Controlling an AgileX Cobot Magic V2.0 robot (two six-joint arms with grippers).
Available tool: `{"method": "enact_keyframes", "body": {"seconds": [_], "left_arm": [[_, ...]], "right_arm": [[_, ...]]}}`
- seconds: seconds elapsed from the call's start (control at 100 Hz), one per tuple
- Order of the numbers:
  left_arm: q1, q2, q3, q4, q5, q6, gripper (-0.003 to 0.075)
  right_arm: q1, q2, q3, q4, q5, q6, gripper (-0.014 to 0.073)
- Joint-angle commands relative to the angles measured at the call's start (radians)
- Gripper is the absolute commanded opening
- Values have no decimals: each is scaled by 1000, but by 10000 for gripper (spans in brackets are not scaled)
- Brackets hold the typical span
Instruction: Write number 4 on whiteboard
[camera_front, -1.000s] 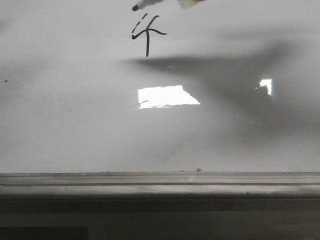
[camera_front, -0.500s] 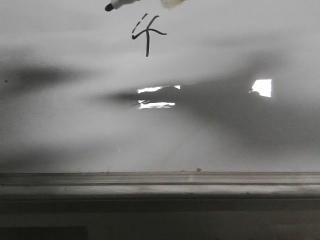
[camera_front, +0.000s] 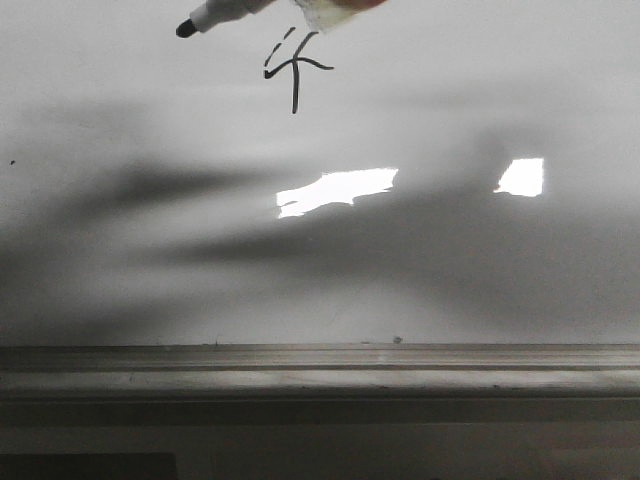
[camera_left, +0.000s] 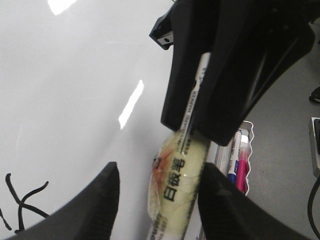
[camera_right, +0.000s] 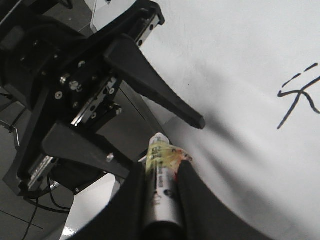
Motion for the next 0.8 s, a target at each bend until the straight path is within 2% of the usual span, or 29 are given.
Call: {"method": "enact_keyframes", "body": {"seconds": [0.0,0.25,0.4,0.43,0.52,0.64,0.71,0.79], "left_arm": [[-8,-12,-36,-25,-16,1,258],[-8,-12,-36,22,-5,1,143],[-8,-12,-36,22,-5,1,5],[-8,-12,-36,22,-5,1,-22],[-8,-12,-36,22,-9,-1,-20],[-3,-15,-36,24,-27,-33,-20],[10,-33,-27,24,-69,-76,-20],[35,-72,6,24,-132,-130,-20]], "right_arm": [[-5,-10,-34,52,16,-1,-45],[-5,-10,-34,52,18,-1,-44],[-5,-10,-34,54,18,-1,-27],[-5,-10,-34,54,18,-1,0],[-5,-10,-34,54,14,-1,104],[-7,-10,-34,65,-16,-1,308],[-13,-19,-34,68,-52,-1,363],[-40,-50,-34,70,-93,-1,365]]}}
